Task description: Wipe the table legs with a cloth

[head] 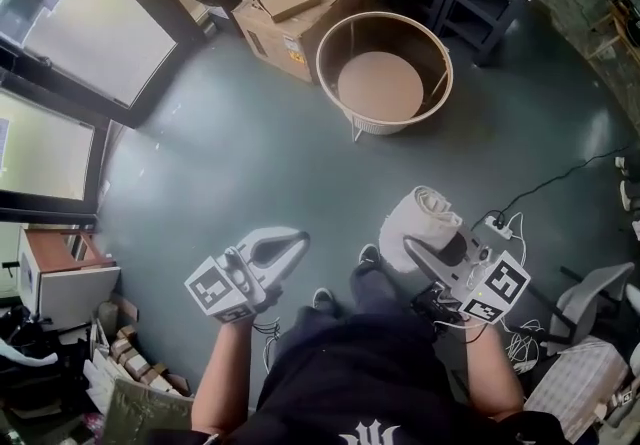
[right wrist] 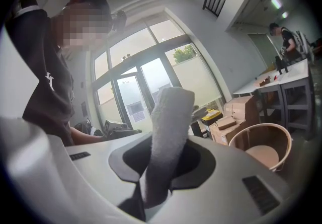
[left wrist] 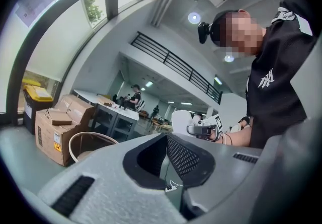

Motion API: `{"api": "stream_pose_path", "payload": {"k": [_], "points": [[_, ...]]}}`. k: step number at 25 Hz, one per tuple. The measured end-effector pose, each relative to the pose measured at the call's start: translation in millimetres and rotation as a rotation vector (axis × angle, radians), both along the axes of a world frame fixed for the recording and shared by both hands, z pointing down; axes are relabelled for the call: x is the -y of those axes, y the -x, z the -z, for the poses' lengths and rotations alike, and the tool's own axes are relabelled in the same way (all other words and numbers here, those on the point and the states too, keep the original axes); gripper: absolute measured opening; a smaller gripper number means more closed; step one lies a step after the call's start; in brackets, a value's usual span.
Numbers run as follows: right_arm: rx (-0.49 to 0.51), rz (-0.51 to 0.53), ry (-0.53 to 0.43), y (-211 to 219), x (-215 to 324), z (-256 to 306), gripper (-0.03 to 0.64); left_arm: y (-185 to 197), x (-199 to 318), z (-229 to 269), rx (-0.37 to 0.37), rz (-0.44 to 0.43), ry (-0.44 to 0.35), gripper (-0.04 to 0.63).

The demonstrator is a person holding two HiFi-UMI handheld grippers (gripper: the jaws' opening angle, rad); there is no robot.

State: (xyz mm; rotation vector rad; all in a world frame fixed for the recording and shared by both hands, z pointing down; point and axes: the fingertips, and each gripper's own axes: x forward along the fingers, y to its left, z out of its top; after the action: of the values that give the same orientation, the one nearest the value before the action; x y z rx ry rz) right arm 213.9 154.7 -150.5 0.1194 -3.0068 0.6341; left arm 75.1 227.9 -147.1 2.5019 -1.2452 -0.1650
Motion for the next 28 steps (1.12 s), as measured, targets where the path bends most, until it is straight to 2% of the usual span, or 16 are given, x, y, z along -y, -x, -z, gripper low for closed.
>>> {"api": "stream_pose_path", "payload": {"k": [5,12,18,23,28], "points": [[0.083,0.021,0.032,9.8,50.6,-1.2,0.092,6.8,39.1,10.8,0.065,0.036,0.063,0.008],[0.107,0.016,0.046,4.3,77.9,-14.9,0.092,9.9,73.8,20.1,0.106,0.033,0.05,0.008],[0.067,-0.009,0.046,30.1,96.2,-26.2,0.092,40.5,100.4,3.8,0.057,0.01,0.052,0.008],[0.008,-0.063,0.01,76.6,116.0,-25.3,0.092,85.3,124.7,-19.0,0.026,-0.04,0.012,0.008],[-0.063,-0.13,0.001,130.3,131.4,-18.2,0.092,136.0,154.5,-26.1,-0.047,-0.109,-0.003,0.006]]}}
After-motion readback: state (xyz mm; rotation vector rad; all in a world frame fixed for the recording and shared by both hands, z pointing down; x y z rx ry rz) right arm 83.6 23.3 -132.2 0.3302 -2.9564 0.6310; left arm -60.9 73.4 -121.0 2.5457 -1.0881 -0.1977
